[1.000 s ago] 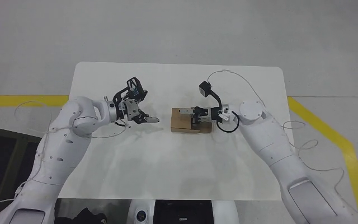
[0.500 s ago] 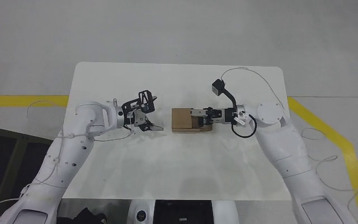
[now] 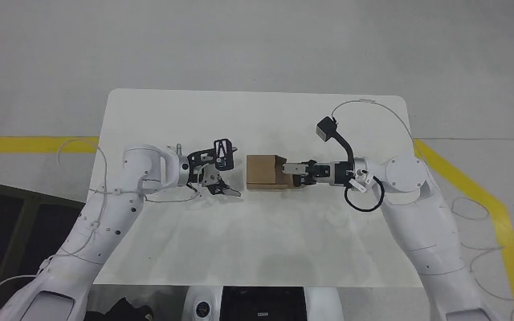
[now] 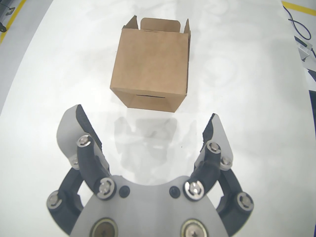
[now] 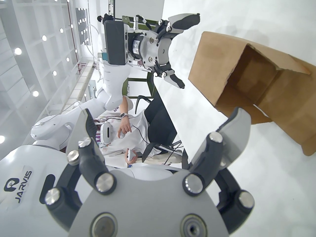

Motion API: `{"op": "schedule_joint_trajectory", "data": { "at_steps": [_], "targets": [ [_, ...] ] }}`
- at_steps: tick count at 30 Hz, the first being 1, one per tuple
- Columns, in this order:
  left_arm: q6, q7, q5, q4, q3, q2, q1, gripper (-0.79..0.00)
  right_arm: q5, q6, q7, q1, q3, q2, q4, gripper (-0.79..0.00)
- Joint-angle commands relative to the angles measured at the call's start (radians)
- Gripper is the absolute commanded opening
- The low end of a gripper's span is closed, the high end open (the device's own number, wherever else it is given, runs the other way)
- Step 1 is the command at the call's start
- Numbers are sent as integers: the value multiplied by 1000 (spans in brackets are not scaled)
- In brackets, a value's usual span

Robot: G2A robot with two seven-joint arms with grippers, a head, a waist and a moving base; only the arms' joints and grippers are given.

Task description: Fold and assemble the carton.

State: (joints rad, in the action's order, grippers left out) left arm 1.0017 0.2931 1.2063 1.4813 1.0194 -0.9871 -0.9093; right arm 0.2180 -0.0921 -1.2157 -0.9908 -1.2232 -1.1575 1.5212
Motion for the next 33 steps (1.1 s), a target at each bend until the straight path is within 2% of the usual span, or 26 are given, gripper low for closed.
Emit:
{"op": "schedule_joint_trajectory", "data": {
  "at_steps": [1, 4, 9, 16, 21, 27, 33],
  "targets": [
    [-33, 16, -37, -1, -9, -5, 3, 0, 0, 0, 0, 0, 0, 0, -1, 0],
    [-86, 47, -99, -3, -27, -15, 16, 0, 0, 0, 0, 0, 0, 0, -1, 0],
    [-121, 82, -135, 0, -62, -28, 39, 0, 0, 0, 0, 0, 0, 0, -1, 0],
    [-135, 62, -112, -12, -90, -38, 47, 0, -11, 13, 19, -14, 2, 2, 7, 0],
    [-161, 43, -109, -37, -102, -45, 49, 0, -4, 40, -18, -40, 11, 9, 10, 0],
    [-184, 29, -139, -63, -108, -53, 48, 0, 73, -25, 5, -94, 20, 8, -17, 0],
    [-182, 8, -150, -102, -111, -58, 42, 0, 124, -149, 38, -102, 37, 2, -108, 0]
  ]
}}
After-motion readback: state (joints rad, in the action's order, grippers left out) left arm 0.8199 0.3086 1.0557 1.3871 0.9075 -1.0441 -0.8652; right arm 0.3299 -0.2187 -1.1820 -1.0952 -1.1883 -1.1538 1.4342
